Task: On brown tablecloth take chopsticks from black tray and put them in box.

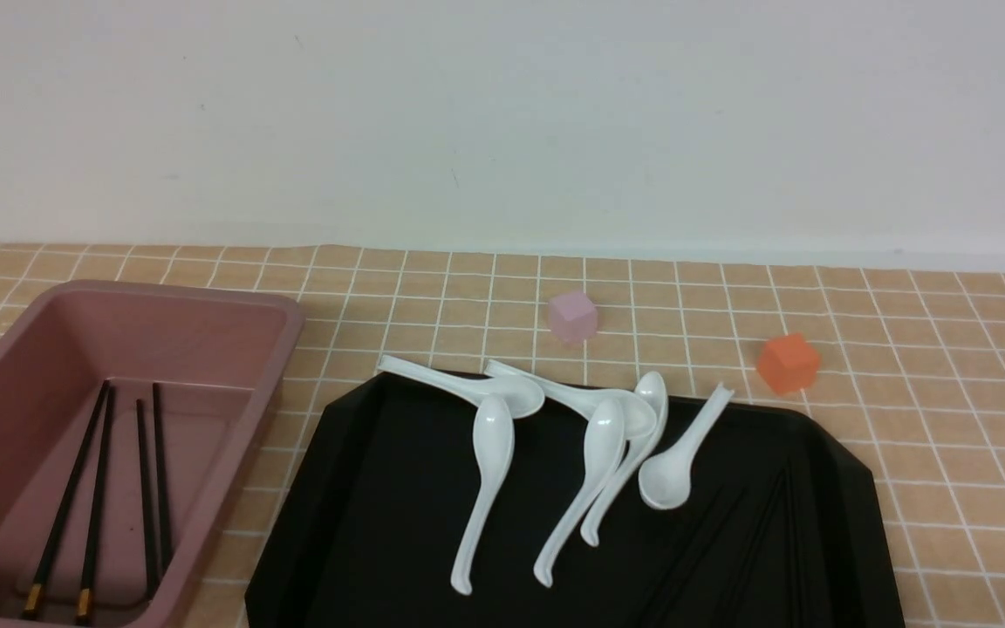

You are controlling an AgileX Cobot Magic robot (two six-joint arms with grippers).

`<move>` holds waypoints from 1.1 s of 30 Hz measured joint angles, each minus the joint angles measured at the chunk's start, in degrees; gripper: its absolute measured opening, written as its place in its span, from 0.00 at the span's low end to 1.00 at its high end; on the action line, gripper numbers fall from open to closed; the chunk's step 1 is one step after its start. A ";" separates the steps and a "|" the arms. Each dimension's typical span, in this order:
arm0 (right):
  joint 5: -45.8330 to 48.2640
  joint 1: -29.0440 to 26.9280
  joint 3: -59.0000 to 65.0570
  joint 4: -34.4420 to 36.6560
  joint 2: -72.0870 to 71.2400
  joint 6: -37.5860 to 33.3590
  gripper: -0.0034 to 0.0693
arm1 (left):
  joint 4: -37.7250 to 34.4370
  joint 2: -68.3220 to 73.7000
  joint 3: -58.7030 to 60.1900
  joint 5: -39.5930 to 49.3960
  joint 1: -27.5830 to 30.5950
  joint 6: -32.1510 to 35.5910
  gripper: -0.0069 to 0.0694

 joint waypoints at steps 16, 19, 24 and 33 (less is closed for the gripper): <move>0.00 0.00 0.00 0.00 0.00 0.00 0.38 | 4.69 0.00 11.17 -8.47 0.36 -3.08 0.08; 0.00 0.00 0.00 0.00 0.00 0.00 0.38 | 6.67 0.00 11.21 -8.27 0.36 -6.56 0.08; 0.00 0.00 0.00 0.00 0.00 0.00 0.38 | 8.39 0.00 11.21 -8.27 0.36 -9.55 0.08; 0.00 0.00 0.00 0.00 0.00 0.00 0.38 | 9.00 0.00 11.21 -8.20 -3.80 -9.91 0.08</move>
